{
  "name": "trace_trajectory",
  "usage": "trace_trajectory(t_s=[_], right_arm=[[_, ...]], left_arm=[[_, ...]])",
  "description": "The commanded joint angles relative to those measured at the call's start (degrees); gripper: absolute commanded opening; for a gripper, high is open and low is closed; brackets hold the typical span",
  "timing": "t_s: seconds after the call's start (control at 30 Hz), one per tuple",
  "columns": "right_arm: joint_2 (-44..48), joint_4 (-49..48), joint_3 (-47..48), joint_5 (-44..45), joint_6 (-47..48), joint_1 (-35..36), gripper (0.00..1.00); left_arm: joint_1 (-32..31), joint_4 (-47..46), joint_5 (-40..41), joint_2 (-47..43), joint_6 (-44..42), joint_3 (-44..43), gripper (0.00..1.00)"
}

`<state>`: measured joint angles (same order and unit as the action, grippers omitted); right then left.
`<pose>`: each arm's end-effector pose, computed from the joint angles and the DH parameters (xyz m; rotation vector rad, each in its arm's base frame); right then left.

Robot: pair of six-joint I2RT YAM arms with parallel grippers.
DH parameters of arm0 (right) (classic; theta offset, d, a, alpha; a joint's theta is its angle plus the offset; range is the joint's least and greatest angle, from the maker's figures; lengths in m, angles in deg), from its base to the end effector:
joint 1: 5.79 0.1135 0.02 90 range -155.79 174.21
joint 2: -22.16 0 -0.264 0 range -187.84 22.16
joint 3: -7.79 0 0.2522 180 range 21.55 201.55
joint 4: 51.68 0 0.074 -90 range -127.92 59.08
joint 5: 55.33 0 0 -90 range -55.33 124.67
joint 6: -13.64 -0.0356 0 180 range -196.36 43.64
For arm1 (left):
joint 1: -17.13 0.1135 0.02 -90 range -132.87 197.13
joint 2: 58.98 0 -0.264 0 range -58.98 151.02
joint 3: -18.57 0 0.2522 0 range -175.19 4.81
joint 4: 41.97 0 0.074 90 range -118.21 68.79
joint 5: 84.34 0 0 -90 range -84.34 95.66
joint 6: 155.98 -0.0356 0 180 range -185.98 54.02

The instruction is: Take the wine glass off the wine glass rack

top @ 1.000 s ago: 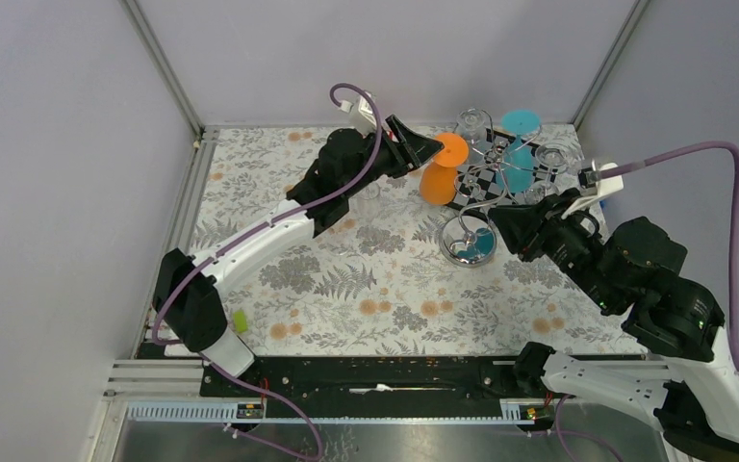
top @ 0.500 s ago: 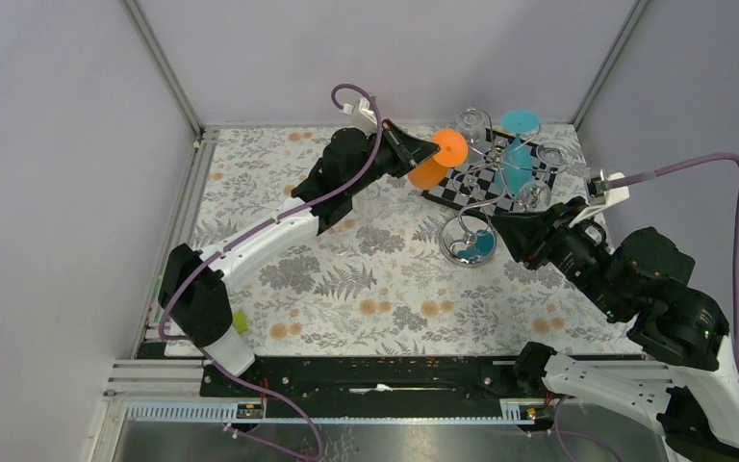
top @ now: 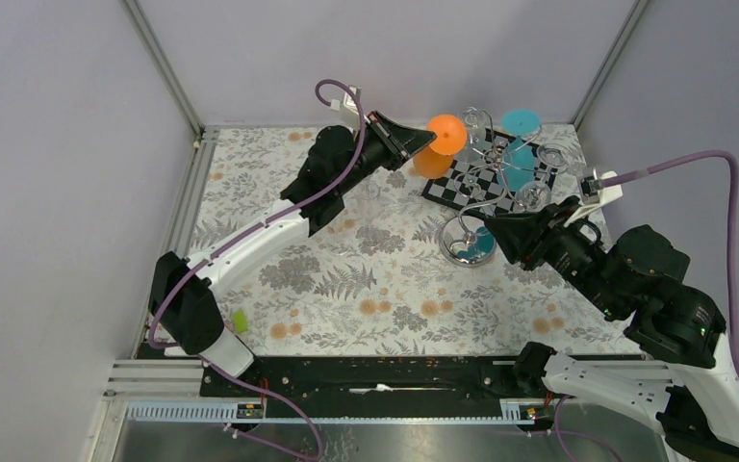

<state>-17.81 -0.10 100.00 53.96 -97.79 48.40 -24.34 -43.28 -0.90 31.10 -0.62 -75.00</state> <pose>0.0562 0.0578 0.4837 -0.1861 1.6023 0.7724 0.2829 -0.2554 0.4020 -0.2488 1.6891 -1.5462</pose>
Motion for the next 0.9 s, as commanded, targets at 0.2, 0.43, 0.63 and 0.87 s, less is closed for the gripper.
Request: trace_trajectory(t_s=[0.2,0.43,0.63,0.87], right_arm=[[0.4,-2.4,0.6,-2.1,-0.9,-0.3,0.36],[0.7,-2.3,0.7,-2.9,-1.1,-0.3,0.36],[1.0,-2.3,1.4,-4.0,-1.5,-0.3,0.35],[1.1,-2.3,1.8,-5.9,-2.3,-0.3,0.39]], left_arm=[[0.3,-6.6,0.0,-0.1,1.8,-2.1,0.00],[-0.1,-4.1,-0.8,3.2,-2.1,-7.3,0.00],[-0.2,-5.7,-4.7,5.9,-1.1,-8.8,0.00],[-1.4,-10.5,-14.9,5.7,1.7,-8.0,0.00]])
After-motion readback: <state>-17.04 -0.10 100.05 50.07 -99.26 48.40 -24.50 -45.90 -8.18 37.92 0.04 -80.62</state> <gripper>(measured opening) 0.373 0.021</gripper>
